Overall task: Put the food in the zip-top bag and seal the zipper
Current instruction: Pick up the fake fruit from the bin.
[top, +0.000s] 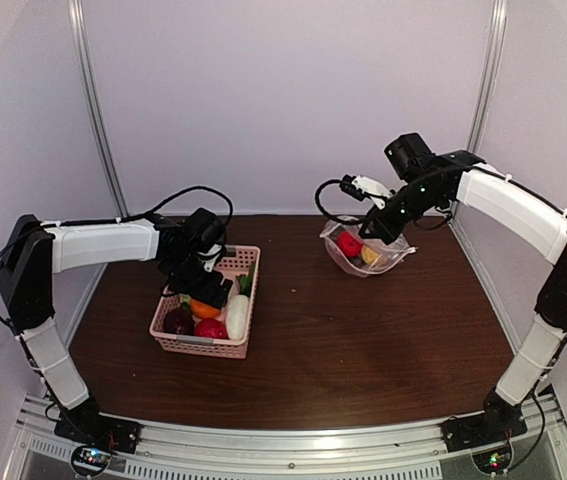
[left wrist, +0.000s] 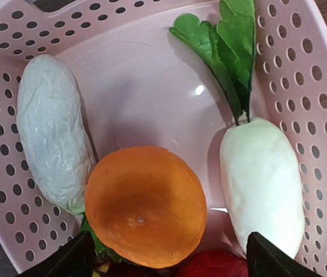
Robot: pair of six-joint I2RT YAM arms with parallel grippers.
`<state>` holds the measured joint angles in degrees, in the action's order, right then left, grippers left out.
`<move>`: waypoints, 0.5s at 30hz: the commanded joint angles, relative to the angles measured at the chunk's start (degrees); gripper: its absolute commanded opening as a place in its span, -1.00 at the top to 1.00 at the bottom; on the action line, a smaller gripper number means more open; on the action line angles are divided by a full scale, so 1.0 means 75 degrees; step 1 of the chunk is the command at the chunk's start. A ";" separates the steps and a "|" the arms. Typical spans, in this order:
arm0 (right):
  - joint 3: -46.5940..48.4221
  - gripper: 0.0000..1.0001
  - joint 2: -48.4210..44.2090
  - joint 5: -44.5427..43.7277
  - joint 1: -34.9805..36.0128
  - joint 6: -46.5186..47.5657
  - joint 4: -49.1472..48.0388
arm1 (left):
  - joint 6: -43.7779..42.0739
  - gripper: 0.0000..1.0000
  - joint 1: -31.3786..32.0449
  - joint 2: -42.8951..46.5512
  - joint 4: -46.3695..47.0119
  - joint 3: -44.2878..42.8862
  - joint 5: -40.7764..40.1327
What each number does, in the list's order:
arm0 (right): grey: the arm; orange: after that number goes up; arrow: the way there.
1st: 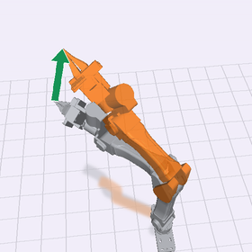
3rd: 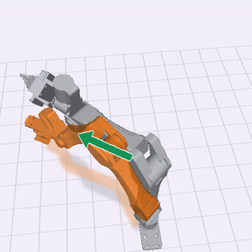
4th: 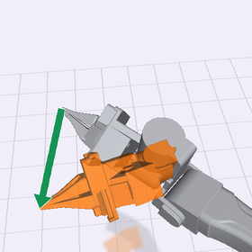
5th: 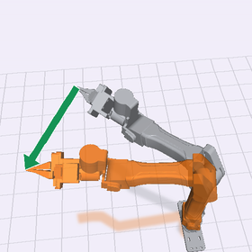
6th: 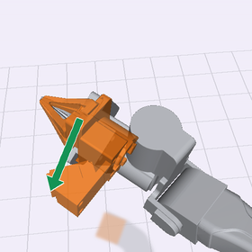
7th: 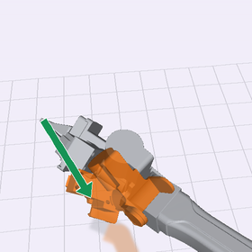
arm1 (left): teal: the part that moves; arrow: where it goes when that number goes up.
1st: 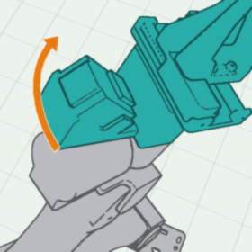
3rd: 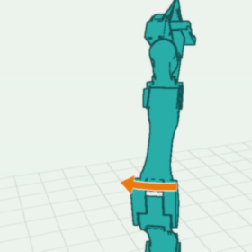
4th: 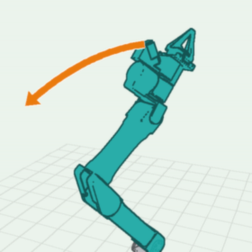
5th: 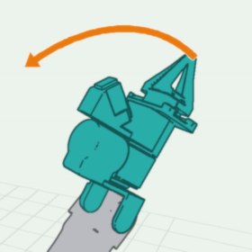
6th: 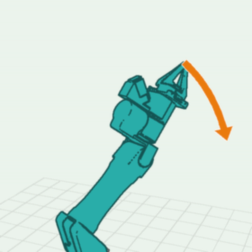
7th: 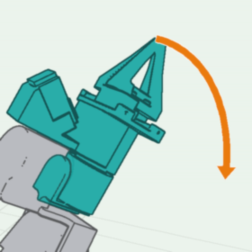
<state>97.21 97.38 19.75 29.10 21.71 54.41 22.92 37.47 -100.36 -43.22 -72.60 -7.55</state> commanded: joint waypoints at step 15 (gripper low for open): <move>0.0008 1.00 -0.0154 0.0157 0.0183 0.0021 -0.0049 | -0.0124 -0.75 -0.0295 -0.0877 0.0413 -0.0363 -0.0247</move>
<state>97.12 97.27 19.79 29.85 21.71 54.33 22.76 35.99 -104.81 -41.98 -73.25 -9.15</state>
